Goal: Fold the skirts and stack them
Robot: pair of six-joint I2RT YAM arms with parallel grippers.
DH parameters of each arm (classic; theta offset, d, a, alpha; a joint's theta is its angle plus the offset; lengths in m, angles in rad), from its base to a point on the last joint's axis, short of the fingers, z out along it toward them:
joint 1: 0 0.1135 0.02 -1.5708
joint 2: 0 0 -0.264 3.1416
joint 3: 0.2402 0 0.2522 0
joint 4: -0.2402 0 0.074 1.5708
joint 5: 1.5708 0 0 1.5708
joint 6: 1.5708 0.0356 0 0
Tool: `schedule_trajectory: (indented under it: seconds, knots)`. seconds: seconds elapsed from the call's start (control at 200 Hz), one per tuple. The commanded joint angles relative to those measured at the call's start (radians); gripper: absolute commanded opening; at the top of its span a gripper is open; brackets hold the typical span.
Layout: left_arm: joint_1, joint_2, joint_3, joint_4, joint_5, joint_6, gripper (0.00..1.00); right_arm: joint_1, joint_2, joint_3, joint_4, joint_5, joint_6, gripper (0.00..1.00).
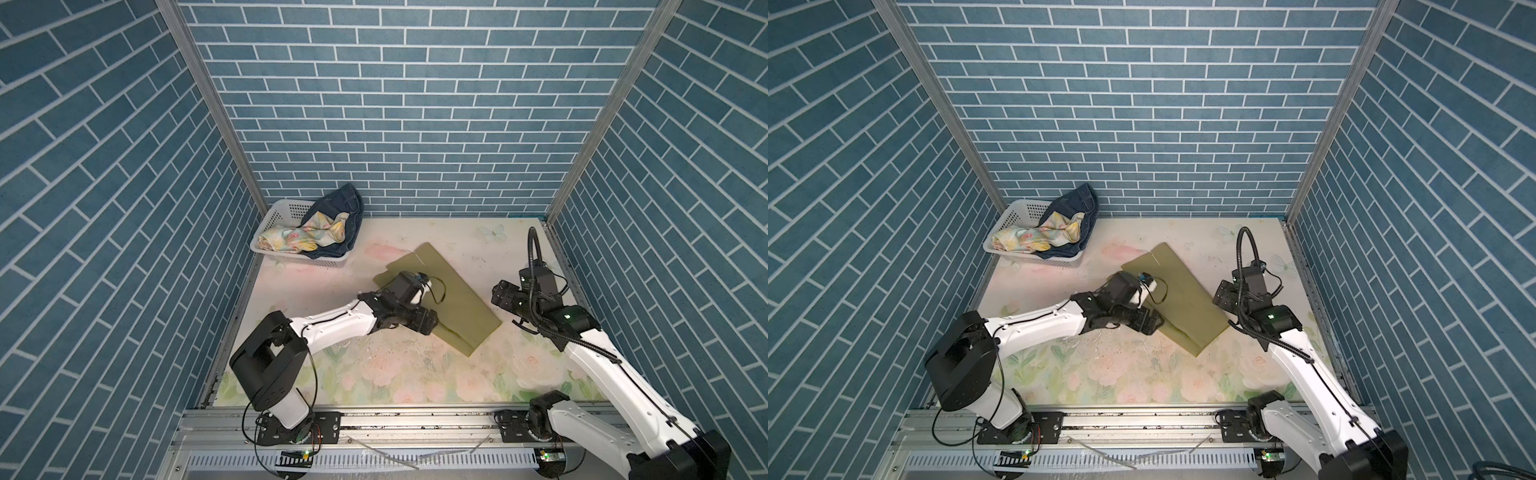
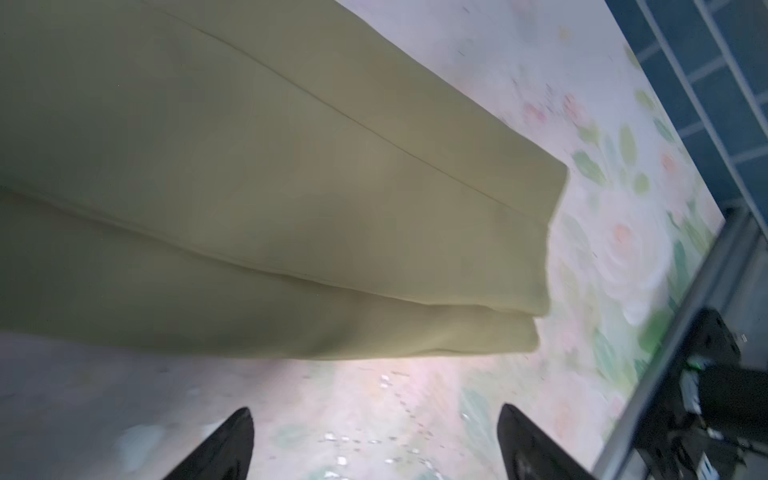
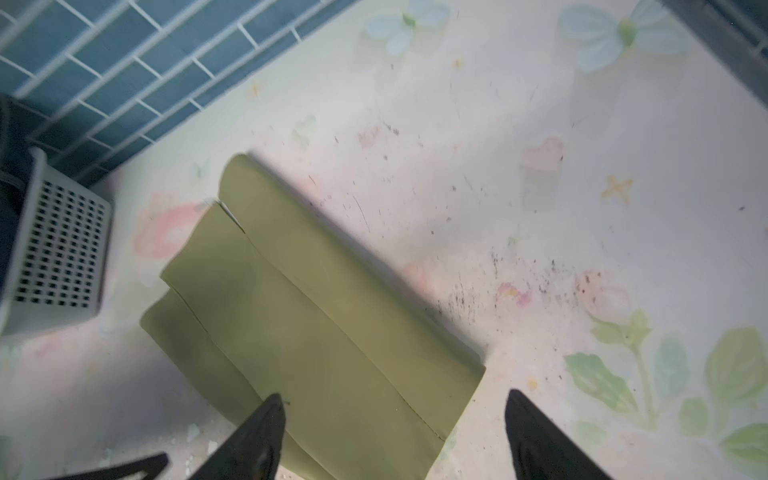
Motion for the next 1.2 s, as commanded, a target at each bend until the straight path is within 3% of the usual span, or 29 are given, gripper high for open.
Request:
schedule_trajectory:
  seconds: [0.0,0.33,0.66,0.85,0.955,1.07,1.195]
  knots:
    - [0.077,0.013,0.012,-0.090,-0.103,-0.022,0.90,-0.003,0.031,-0.085,0.051,-0.051,0.043,0.82]
    - [0.212,0.248,0.252,-0.219,-0.278,0.022,0.83,-0.003,0.069,-0.182,0.102,-0.065,0.064,0.81]
    - [0.266,0.371,0.367,-0.265,-0.417,0.102,0.81,-0.002,0.131,-0.235,0.164,-0.081,0.086,0.79]
    - [0.285,0.429,0.388,-0.272,-0.440,0.120,0.77,-0.003,0.187,-0.236,0.218,-0.114,0.089,0.75]
    - [0.288,0.458,0.398,-0.275,-0.424,0.122,0.66,-0.002,0.208,-0.238,0.244,-0.123,0.092,0.73]
    - [0.289,0.474,0.406,-0.276,-0.396,0.122,0.22,-0.003,0.233,-0.240,0.279,-0.138,0.092,0.72]
    - [0.289,0.470,0.393,-0.267,-0.375,0.126,0.00,-0.005,0.262,-0.234,0.310,-0.142,0.089,0.71]
